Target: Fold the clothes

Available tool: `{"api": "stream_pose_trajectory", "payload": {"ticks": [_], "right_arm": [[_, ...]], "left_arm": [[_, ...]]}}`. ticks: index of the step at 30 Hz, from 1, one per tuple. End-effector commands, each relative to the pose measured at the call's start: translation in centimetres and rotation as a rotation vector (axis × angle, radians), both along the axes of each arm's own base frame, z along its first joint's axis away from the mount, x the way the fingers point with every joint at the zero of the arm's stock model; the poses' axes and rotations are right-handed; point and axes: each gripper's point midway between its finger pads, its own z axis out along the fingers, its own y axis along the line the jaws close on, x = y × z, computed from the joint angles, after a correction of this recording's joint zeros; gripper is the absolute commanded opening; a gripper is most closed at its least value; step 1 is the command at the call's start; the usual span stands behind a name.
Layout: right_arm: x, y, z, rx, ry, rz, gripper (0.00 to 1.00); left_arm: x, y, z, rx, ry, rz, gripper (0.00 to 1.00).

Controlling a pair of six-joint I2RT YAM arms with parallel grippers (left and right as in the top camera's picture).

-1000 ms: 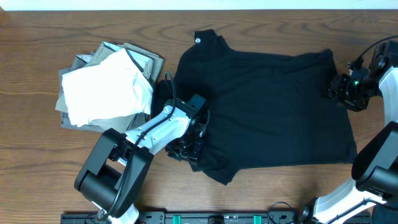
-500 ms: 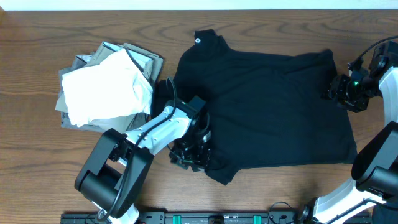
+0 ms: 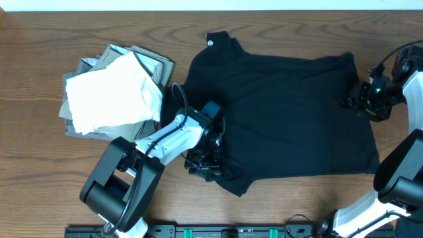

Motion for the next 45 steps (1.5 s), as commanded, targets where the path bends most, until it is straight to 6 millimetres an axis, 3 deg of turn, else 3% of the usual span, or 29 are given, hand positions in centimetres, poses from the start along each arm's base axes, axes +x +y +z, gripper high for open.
{"api": "stream_pose_trajectory", "payload": {"ticks": [1,3,6,10,12,15,16,23,27,30,34,45], "right_arm": [[0.1,0.6,-0.2,0.011,0.007,0.012,0.56],[0.2,0.7,-0.1,0.018,0.002,0.013,0.56],[0.2,0.8,-0.1,0.018,0.002,0.013,0.56],[0.2,0.8,0.0,0.021,-0.005,0.012,0.55],[0.3,1.1,0.3,0.036,-0.015,0.013,0.55],[0.5,1.5,0.6,0.058,-0.029,0.014,0.55],[0.5,1.5,0.6,0.062,-0.031,0.014,0.55],[0.4,1.6,1.4,0.055,-0.045,0.015,0.54],[0.4,1.6,1.6,0.053,-0.052,0.015,0.55],[0.4,1.6,1.6,0.052,-0.053,0.015,0.56],[0.5,1.6,1.6,0.051,-0.056,0.015,0.56],[0.5,1.5,1.6,0.05,-0.059,0.015,0.56]], "left_arm": [[-0.2,0.7,-0.3,0.059,0.005,0.062,0.51],[-0.6,0.8,-0.4,0.073,0.022,0.08,0.46],[-1.2,0.8,-0.8,0.083,0.029,0.086,0.45],[-0.5,-0.1,-1.2,0.053,-0.014,0.076,0.44],[0.2,-0.7,-1.3,0.029,-0.046,0.081,0.34],[0.9,-1.2,-1.3,0.005,-0.074,0.081,0.1],[0.8,-1.1,-1.3,0.01,-0.068,0.086,0.06],[-1.0,-0.1,0.6,0.028,-0.017,0.074,0.06],[-1.7,2.5,3.3,0.111,-0.076,0.063,0.06],[-1.6,4.0,5.5,0.139,-0.166,0.058,0.06],[-0.1,4.5,7.1,0.126,-0.306,0.068,0.06],[1.2,5.5,5.5,0.219,-0.337,0.043,0.09]]}}
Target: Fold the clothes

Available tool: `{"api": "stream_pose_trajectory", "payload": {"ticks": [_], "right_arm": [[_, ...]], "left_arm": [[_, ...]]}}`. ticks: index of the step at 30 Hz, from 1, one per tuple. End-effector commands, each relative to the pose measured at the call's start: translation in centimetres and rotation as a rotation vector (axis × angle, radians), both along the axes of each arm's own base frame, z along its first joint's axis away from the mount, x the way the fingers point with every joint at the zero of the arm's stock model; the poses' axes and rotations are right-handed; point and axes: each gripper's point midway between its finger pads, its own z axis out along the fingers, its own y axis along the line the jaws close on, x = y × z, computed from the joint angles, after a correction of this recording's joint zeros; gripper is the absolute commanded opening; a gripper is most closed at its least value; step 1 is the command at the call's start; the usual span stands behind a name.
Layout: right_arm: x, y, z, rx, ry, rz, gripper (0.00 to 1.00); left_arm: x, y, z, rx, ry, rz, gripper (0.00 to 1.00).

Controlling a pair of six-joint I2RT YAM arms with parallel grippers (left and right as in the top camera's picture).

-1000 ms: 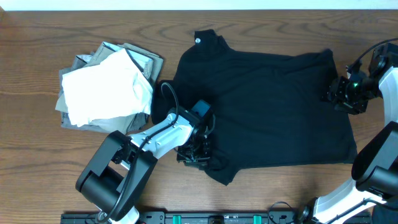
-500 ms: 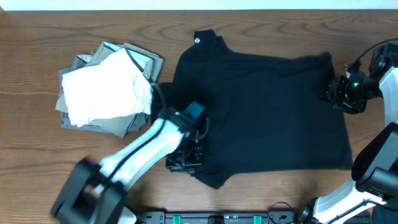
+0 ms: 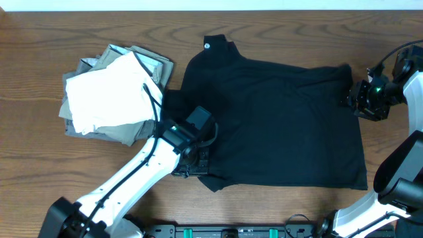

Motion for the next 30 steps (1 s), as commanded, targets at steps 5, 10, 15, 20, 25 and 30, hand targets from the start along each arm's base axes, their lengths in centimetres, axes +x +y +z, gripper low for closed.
{"api": "stream_pose_trajectory", "payload": {"ticks": [5,10,15,20,25,30], "right_arm": [[0.4,0.6,1.0,-0.003,-0.037,0.013,0.57],[0.4,0.6,1.0,-0.004,-0.04,0.014,0.58],[0.4,0.6,1.0,-0.003,-0.038,0.014,0.57],[0.4,0.6,1.0,-0.003,-0.038,0.014,0.58],[0.4,0.6,1.0,-0.003,-0.038,0.014,0.58],[0.4,0.6,1.0,-0.003,-0.039,0.014,0.58]], "left_arm": [[2.1,-0.6,-1.0,0.007,-0.068,-0.016,0.06],[5.6,-4.3,0.0,-0.155,-0.211,-0.035,0.06],[8.7,-6.6,0.9,-0.246,-0.337,-0.038,0.32],[9.0,-6.8,0.4,-0.242,-0.34,-0.057,0.52],[7.6,-5.4,-0.5,-0.174,-0.286,-0.09,0.57],[6.4,-3.2,-1.4,-0.071,-0.236,-0.083,0.57]]}}
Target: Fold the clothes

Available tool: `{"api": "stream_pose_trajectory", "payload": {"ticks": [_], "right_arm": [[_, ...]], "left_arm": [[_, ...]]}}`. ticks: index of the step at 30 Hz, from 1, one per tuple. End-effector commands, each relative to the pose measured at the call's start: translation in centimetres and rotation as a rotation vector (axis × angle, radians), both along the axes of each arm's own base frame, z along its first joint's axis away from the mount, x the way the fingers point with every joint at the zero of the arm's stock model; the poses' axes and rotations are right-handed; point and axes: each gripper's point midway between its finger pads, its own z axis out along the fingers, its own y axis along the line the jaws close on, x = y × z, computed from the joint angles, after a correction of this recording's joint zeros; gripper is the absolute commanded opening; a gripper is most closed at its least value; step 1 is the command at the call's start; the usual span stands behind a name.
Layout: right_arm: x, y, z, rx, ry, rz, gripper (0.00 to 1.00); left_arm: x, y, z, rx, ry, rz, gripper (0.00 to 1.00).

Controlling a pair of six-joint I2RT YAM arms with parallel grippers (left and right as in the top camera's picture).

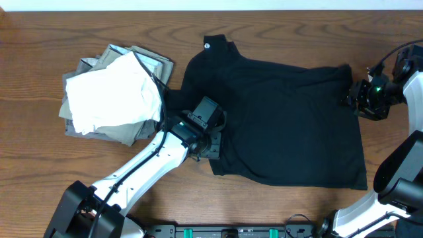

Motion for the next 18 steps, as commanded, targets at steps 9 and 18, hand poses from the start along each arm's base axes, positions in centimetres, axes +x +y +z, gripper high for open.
{"api": "stream_pose_trajectory", "payload": {"ticks": [9,18], "right_arm": [[0.2,0.6,1.0,-0.003,-0.028,0.013,0.58],[1.1,1.0,1.3,0.027,-0.073,0.016,0.58]], "left_arm": [[-0.1,-0.9,-3.9,0.013,0.088,-0.007,0.53],[-1.0,-3.2,-3.5,-0.1,0.167,-0.041,0.06]]}}
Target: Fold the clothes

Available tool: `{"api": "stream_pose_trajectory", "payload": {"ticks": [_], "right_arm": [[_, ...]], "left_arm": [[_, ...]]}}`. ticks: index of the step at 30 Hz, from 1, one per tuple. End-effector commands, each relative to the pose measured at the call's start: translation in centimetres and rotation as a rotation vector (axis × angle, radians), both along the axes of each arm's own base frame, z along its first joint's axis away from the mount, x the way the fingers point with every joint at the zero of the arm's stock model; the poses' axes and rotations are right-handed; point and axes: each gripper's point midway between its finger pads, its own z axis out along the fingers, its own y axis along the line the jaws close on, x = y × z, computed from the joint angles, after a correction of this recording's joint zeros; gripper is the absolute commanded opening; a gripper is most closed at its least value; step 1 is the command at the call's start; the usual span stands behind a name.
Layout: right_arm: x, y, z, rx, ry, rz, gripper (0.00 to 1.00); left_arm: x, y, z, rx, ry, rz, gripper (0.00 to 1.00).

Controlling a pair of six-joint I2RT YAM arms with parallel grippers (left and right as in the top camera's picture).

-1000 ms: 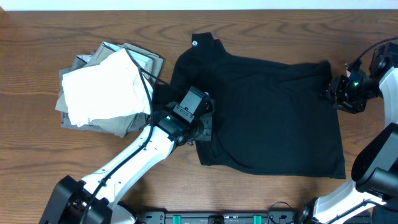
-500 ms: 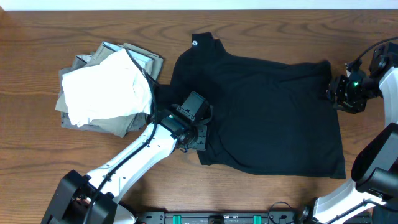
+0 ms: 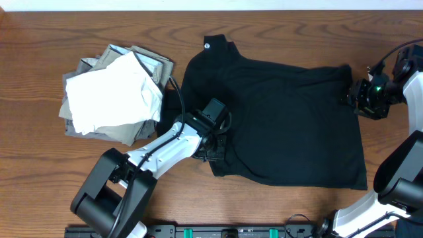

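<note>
A black shirt (image 3: 284,119) lies spread flat on the wooden table, collar (image 3: 215,43) at the upper left. My left gripper (image 3: 215,153) points down onto the shirt's lower-left edge. Its dark fingers merge with the black cloth, so their state cannot be made out. My right gripper (image 3: 349,100) sits at the shirt's right edge, touching or just beside the fabric. Whether it grips the cloth cannot be told.
A pile of folded clothes (image 3: 112,92), white on top of grey and khaki, sits at the left, close to the shirt's left sleeve. The left arm (image 3: 165,147) stretches from the front edge across the table. Bare wood (image 3: 297,205) lies in front of the shirt.
My left gripper has shifted slightly to the right and down along the shirt's lower-left edge. The shirt and the right gripper lie as before.
The left gripper first stood at the shirt's lower-left corner, which stuck out toward the front. Then the whole shirt lay shifted left with the gripper further left. After that the corner no longer stuck out, and the gripper stays there now. The right gripper never moved.
</note>
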Motion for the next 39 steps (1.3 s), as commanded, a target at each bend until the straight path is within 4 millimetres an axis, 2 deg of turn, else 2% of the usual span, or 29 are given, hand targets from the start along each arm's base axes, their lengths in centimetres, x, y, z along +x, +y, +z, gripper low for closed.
{"api": "stream_pose_trajectory", "payload": {"ticks": [1,3,6,10,13,19,28,34,39], "right_arm": [[0.7,1.1,1.3,0.025,-0.056,0.016,0.58],[0.8,1.0,1.3,0.026,-0.062,0.017,0.58],[1.0,1.0,1.3,0.022,-0.07,0.017,0.58],[1.2,0.9,1.3,0.019,-0.077,0.017,0.58],[1.2,0.9,1.3,0.019,-0.077,0.017,0.59],[1.3,0.9,1.4,0.018,-0.08,0.017,0.59],[1.2,0.9,1.3,0.019,-0.077,0.017,0.59],[1.2,0.9,1.3,0.019,-0.076,0.017,0.59],[1.1,0.9,1.3,0.02,-0.075,0.017,0.59]], "left_arm": [[-0.7,-1.5,2.3,-0.092,0.027,-0.014,0.06],[-1.0,-2.0,3.6,-0.13,0.046,-0.003,0.06],[-0.8,-3.4,6.7,-0.225,0.037,0.003,0.06],[0.9,-4.7,9.7,-0.3,-0.048,0.025,0.06],[2.6,-5.8,10.7,-0.353,-0.121,0.031,0.06],[5.5,-7.5,10.7,-0.404,-0.218,0.048,0.07],[7.4,-9.0,8.7,-0.43,-0.236,0.061,0.11],[7.5,-9.1,8.6,-0.428,-0.26,0.024,0.48],[4.9,-7.1,6.5,-0.321,-0.14,0.014,0.47]]}}
